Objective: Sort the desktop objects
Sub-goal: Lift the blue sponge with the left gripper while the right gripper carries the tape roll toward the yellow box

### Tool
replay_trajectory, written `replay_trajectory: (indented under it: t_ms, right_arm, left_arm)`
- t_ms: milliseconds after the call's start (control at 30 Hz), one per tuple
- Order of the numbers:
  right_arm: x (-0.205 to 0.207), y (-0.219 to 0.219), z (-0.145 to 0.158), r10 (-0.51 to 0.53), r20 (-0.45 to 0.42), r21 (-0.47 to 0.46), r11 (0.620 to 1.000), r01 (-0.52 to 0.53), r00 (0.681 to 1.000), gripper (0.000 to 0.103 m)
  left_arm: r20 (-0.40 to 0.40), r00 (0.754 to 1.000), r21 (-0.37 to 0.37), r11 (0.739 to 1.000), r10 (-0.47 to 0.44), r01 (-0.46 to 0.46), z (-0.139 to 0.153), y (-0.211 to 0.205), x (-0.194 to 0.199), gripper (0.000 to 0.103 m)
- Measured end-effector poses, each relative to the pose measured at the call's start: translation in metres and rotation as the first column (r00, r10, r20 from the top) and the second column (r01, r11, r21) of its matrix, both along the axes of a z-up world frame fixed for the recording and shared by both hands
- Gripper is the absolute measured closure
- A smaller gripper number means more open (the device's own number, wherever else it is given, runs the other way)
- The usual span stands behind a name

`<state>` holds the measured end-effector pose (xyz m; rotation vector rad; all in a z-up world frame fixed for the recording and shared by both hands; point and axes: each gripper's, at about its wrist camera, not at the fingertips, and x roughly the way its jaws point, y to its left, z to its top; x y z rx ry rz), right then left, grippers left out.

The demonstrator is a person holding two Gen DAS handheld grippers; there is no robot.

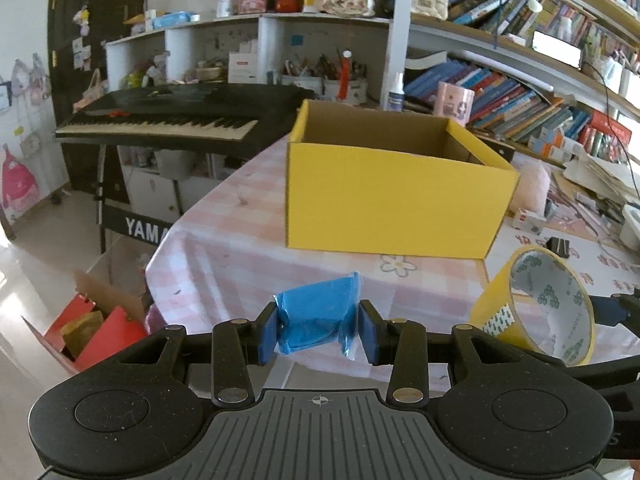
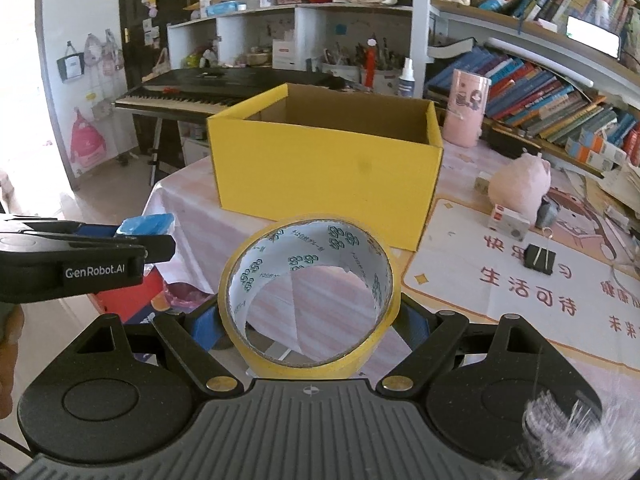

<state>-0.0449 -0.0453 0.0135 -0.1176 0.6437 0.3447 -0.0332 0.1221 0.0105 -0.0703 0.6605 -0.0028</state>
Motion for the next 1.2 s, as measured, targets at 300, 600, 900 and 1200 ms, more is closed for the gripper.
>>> replay_trajectory:
  t_ms: [300,600,900,1200]
  right_arm:
    - [0.002,0.002,0.001,-0.007,-0.01,0.003,1.0,0.007,1.0,0.018]
    - [0.002,-0.003,0.006,-0.044,0.02,0.007,0.999,0.044,0.999,0.018]
    - [0.011,-0.012,0.043,-0.091,0.17,0.016,0.996,0.089,0.981,0.018]
    - [0.052,-0.017,0.076,-0.071,0.238,0.035,0.997,0.064,0.969,0.018]
  left_arm:
    - [-0.003,1.0,0.007,1.0,0.01,-0.01,0.004,0.004,0.003,0.064]
    - [0.049,0.998,0.006,0.999,-0.032,0.032,0.013,0.001,0.005,0.064]
    - [0.182,0.981,0.019,0.998,-0.062,0.06,0.043,-0.005,0.019,0.064]
    - [0.251,0.967,0.008,1.0,-0.03,0.029,0.066,-0.004,0.051,0.064]
